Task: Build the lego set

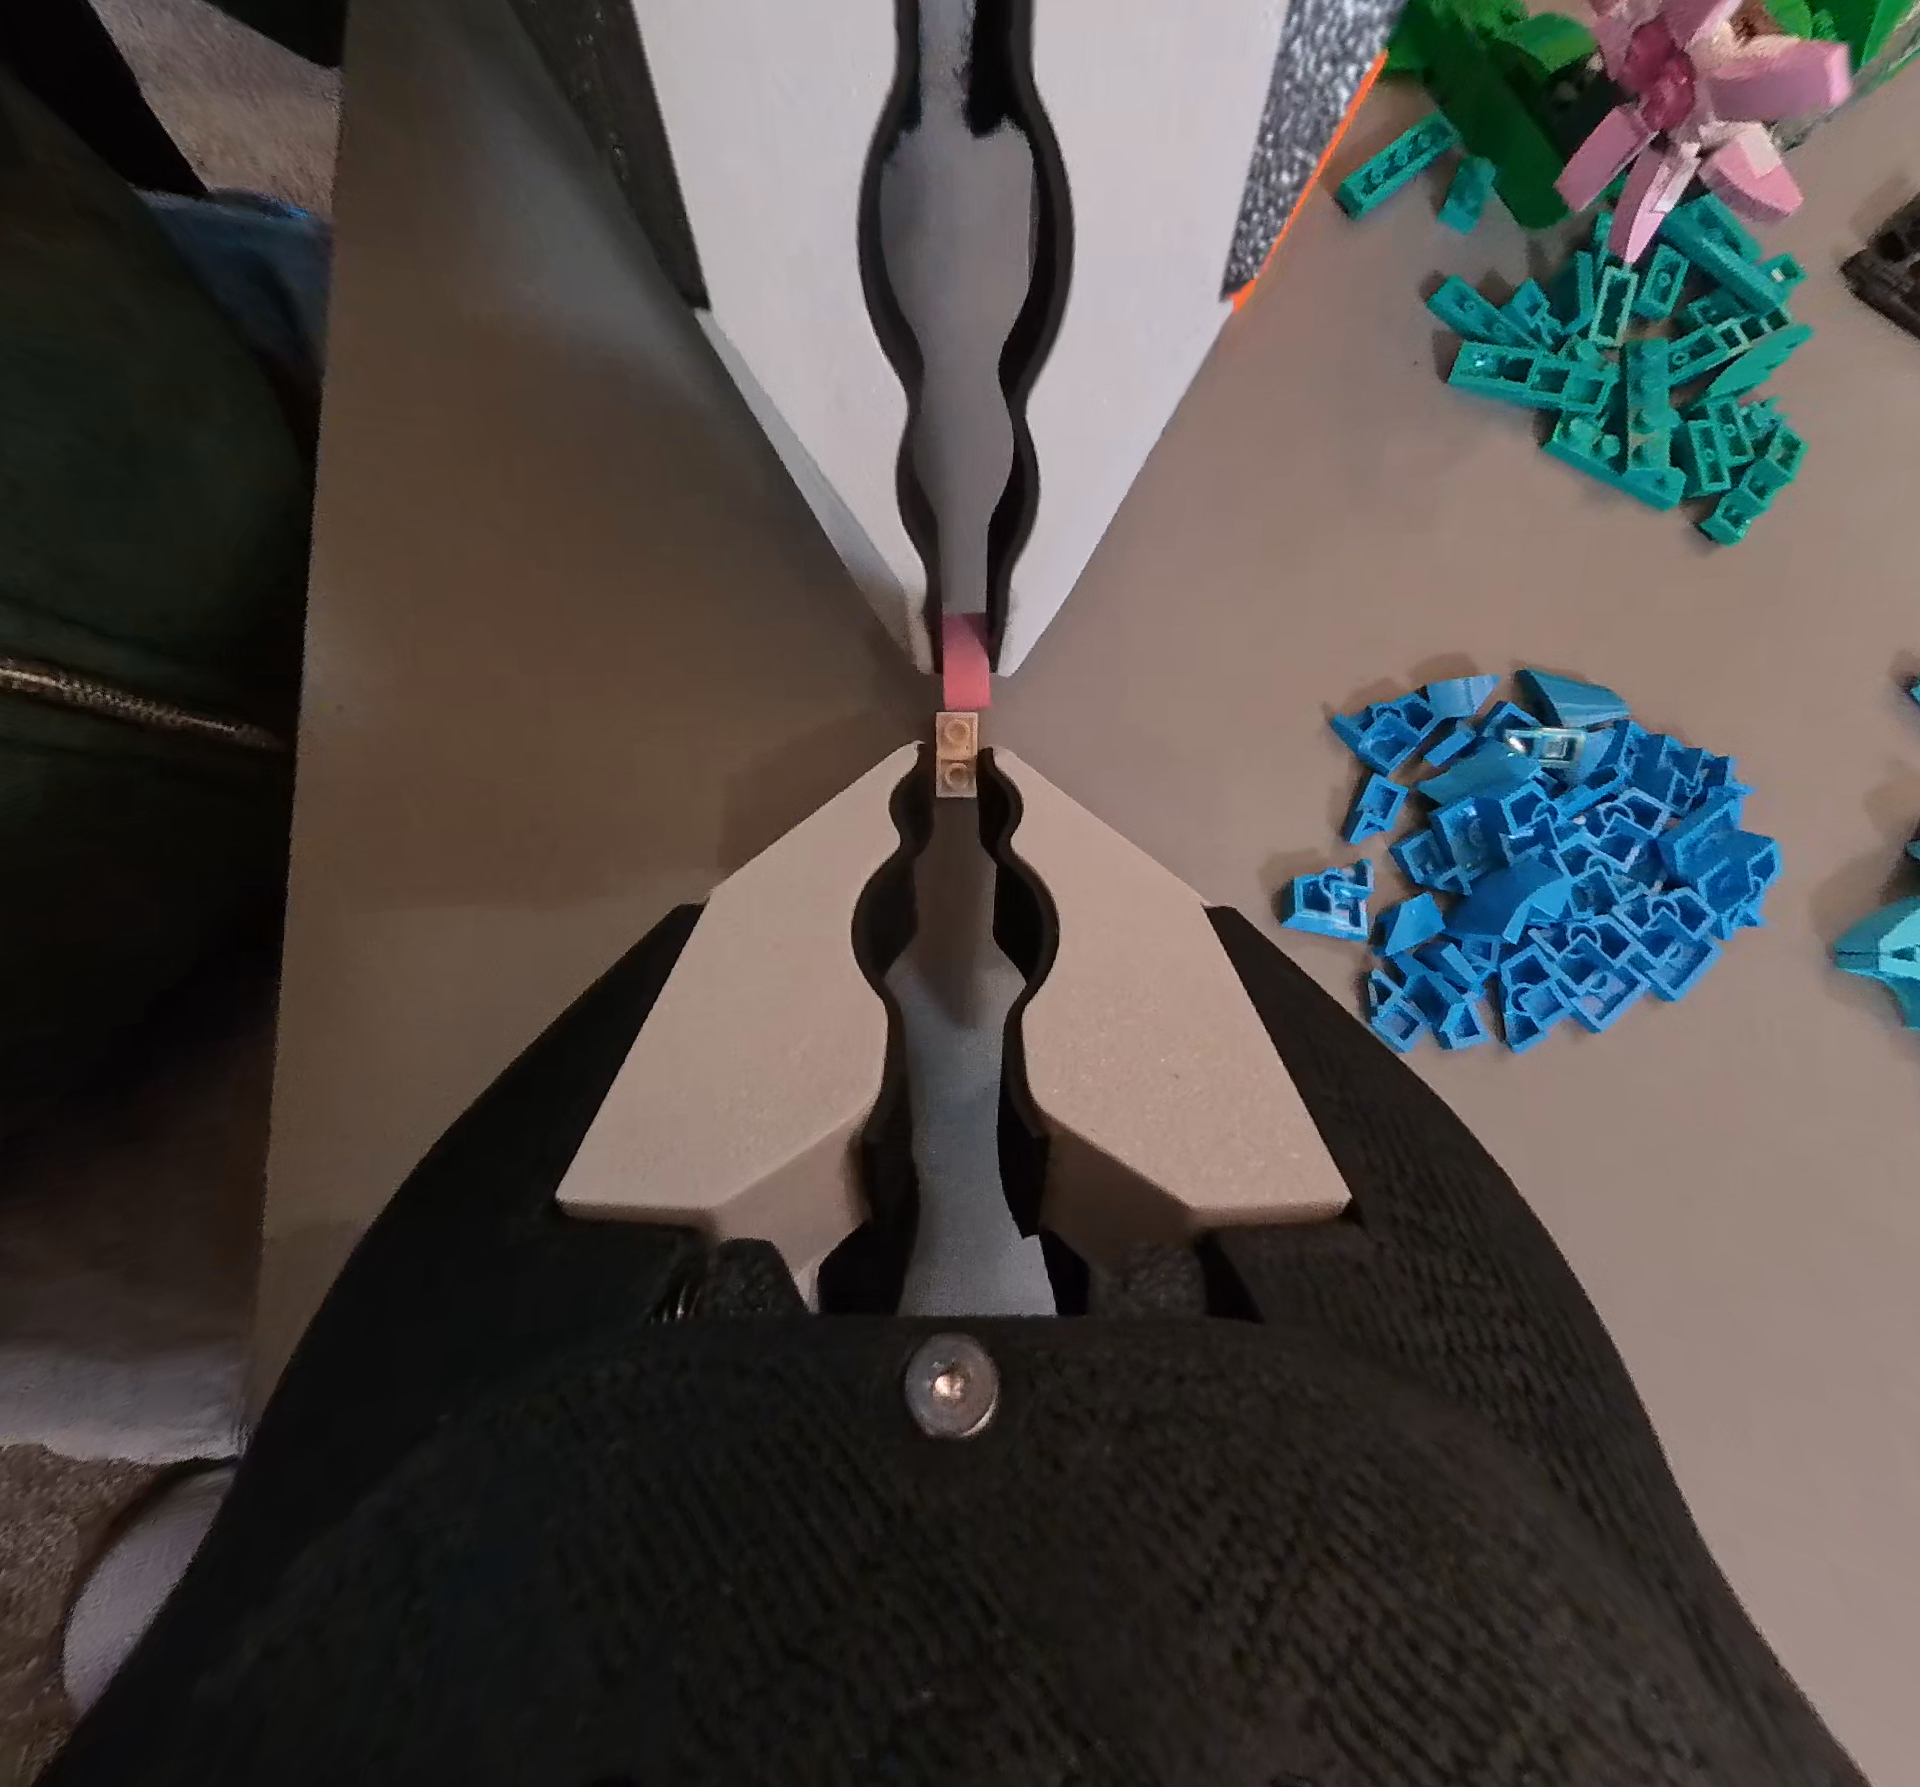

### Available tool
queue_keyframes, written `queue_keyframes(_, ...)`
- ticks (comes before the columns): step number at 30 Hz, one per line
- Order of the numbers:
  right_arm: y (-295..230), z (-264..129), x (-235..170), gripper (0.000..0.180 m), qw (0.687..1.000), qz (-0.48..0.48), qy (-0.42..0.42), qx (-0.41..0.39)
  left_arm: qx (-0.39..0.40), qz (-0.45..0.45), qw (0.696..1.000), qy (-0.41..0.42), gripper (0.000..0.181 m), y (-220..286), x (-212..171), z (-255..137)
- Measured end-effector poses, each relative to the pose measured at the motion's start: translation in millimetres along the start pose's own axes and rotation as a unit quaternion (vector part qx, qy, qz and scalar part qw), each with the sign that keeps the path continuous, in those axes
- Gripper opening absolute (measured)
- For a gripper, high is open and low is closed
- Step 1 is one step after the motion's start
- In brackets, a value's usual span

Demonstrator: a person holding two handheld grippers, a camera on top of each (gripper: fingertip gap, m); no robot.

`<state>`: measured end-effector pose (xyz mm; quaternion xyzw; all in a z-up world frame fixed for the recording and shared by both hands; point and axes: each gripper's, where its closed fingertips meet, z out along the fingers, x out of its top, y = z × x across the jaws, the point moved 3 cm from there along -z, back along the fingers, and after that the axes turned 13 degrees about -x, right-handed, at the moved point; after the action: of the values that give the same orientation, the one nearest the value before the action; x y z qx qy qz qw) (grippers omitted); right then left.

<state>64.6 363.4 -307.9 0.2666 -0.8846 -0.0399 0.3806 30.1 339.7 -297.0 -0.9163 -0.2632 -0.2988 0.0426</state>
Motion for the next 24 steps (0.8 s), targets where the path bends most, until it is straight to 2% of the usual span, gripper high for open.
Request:
queue_keyframes(17,-0.2,2.7,1.7,0.006,0.999,0.033,0.020,0.017,-0.027,-0.019,0.997,-0.066,0.006,-0.7,-1.2,8.5)
queue_keyframes(24,0.5,2.5,3.3,0.006,0.998,0.042,0.037,0.021,-0.036,-0.031,0.992,-0.120,0.006,-1.6,-1.4,9.5)
